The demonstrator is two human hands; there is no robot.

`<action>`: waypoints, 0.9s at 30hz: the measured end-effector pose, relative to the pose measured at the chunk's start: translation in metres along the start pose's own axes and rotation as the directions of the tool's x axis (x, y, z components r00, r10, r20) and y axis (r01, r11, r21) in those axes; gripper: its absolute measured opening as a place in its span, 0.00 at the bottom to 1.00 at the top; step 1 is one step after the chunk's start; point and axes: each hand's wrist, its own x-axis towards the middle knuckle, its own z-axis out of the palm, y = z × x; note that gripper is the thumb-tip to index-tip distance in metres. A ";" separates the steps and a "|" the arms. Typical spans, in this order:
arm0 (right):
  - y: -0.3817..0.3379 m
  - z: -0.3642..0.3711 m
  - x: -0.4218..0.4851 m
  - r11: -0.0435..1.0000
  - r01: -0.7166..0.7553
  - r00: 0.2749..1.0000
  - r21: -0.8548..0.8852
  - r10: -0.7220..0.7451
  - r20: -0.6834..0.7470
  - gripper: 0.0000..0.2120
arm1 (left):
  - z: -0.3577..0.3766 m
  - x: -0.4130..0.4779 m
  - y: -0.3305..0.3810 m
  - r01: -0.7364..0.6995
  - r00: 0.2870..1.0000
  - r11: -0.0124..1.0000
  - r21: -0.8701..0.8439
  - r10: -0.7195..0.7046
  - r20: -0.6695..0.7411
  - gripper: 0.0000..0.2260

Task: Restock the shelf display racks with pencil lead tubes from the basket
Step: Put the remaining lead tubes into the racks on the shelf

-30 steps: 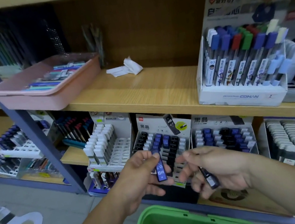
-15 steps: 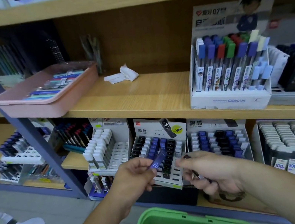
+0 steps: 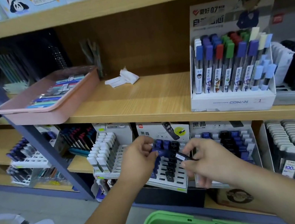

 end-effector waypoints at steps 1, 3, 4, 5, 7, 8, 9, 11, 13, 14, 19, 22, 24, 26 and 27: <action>-0.001 0.000 -0.001 1.000 0.016 1.000 -0.009 -0.016 -0.012 0.07 | 0.003 0.005 0.000 -0.038 0.999 0.997 0.064 0.038 0.009 0.09; -0.002 0.000 -0.002 0.999 0.041 0.999 0.005 -0.041 -0.030 0.06 | 0.009 0.017 -0.003 -0.076 0.997 0.987 0.143 0.071 0.039 0.08; -0.002 0.000 -0.001 0.998 0.042 0.998 0.044 -0.040 -0.037 0.06 | 0.012 0.022 -0.005 -0.078 0.996 0.984 0.159 0.069 0.062 0.08; -0.002 -0.001 0.001 0.995 0.035 0.999 0.098 -0.031 -0.044 0.06 | 0.015 0.027 -0.007 -0.078 0.994 0.982 0.172 0.063 0.087 0.08; -0.002 -0.006 0.004 0.976 -0.009 0.999 0.218 0.019 -0.040 0.08 | 0.020 0.035 -0.010 -0.093 0.990 0.973 0.210 0.069 0.123 0.08; -0.002 -0.009 0.006 0.961 -0.038 0.999 0.275 0.045 -0.020 0.10 | 0.022 0.039 -0.012 -0.113 0.987 0.965 0.237 0.081 0.142 0.08; -0.001 -0.010 0.007 0.942 -0.063 0.998 0.328 0.062 0.014 0.13 | 0.024 0.042 -0.015 -0.134 0.983 0.957 0.256 0.096 0.156 0.08; 0.002 -0.012 0.010 0.904 -0.100 0.994 0.415 0.069 0.088 0.17 | 0.026 0.048 -0.021 -0.157 0.979 0.954 0.256 0.117 0.165 0.09; 0.003 -0.011 0.011 0.877 -0.111 0.991 0.468 0.062 0.118 0.14 | 0.027 0.053 -0.025 -0.156 0.979 0.966 0.208 0.122 0.164 0.09; 0.003 -0.010 0.011 0.870 -0.106 0.992 0.482 0.062 0.107 0.11 | 0.027 0.055 -0.026 -0.143 0.979 0.975 0.171 0.113 0.169 0.10; 0.008 -0.007 0.017 0.933 0.013 0.988 0.359 0.042 -0.147 0.11 | 0.025 0.063 -0.030 -0.096 0.977 0.987 0.129 0.069 0.204 0.11; 0.011 -0.005 0.019 0.926 0.023 0.982 0.376 0.050 -0.184 0.09 | 0.023 0.068 -0.032 -0.148 0.969 0.969 0.200 0.101 0.227 0.11; 0.012 -0.002 0.019 0.919 0.009 0.982 0.394 0.066 -0.177 0.08 | 0.022 0.070 -0.029 -0.199 0.957 0.950 0.241 0.136 0.255 0.07; 0.013 -0.002 0.018 0.918 0.002 0.982 0.397 0.073 -0.174 0.07 | 0.022 0.072 -0.026 -0.246 0.944 0.931 0.268 0.168 0.283 0.04; 0.014 -0.002 0.018 0.916 0.006 0.981 0.401 0.073 -0.180 0.06 | 0.022 0.072 -0.026 -0.263 0.938 0.925 0.274 0.179 0.297 0.04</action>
